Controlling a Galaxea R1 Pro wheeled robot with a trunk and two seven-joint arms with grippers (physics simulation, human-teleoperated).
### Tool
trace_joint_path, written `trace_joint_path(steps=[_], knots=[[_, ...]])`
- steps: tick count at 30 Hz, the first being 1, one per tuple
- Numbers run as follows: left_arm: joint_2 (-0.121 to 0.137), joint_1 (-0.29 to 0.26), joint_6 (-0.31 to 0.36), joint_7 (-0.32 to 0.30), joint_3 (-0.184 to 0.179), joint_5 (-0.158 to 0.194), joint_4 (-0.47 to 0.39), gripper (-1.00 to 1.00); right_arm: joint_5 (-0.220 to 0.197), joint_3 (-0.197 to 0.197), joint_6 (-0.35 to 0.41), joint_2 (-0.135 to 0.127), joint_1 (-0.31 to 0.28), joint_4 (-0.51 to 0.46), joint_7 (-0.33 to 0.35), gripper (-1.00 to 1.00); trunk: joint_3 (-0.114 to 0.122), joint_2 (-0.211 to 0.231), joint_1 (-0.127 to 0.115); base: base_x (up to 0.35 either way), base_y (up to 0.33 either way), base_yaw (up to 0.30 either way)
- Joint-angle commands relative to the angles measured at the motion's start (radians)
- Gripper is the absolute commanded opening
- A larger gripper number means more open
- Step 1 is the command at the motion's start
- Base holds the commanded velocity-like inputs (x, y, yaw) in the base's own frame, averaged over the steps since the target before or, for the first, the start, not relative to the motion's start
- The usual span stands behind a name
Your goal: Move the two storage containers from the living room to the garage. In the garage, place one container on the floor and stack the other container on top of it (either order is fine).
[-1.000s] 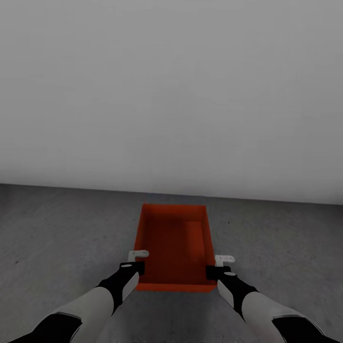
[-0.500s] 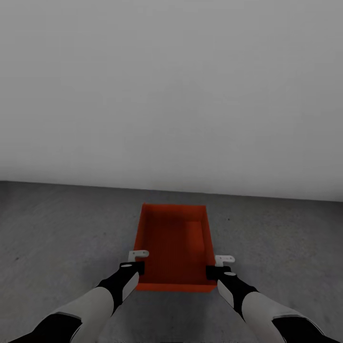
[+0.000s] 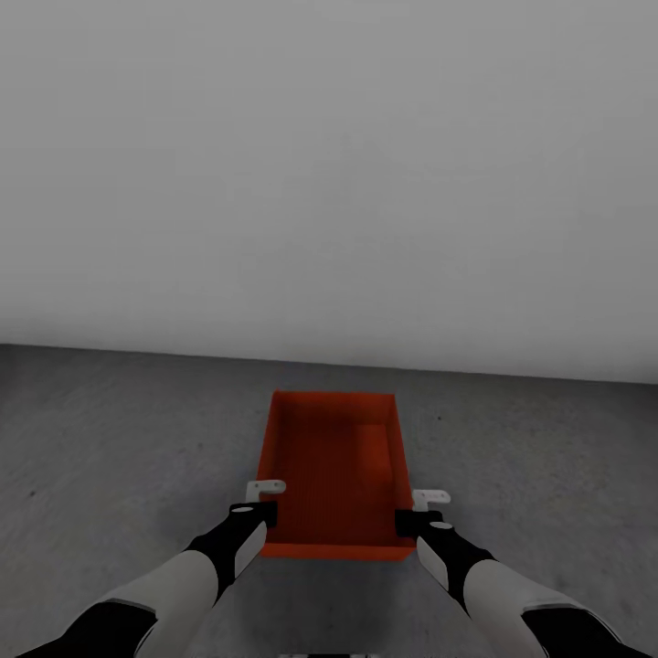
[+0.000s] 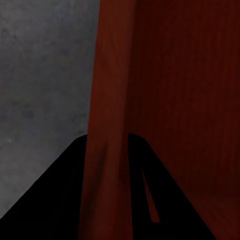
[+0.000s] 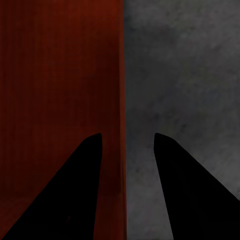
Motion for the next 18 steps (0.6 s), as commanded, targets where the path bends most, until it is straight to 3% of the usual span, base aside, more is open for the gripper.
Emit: trace_joint_path(steps=[1,18], knots=[[0.007,-0.001,0.002,0.007,0.029,-0.017,-0.008,-1.0,-0.009,-0.006,0.0,-0.005,0.0,0.003,-0.007,-1.0,-0.004,-0.008,0.004,0.0,0.0,0.0],[0.007,-0.001,0.002,0.007,0.029,-0.017,-0.008,-1.0,-0.009,-0.006,0.0,-0.005,0.0,0.003,-0.007,-1.0,-0.057,-0.127,0.069,0.0,0.0,0.0]])
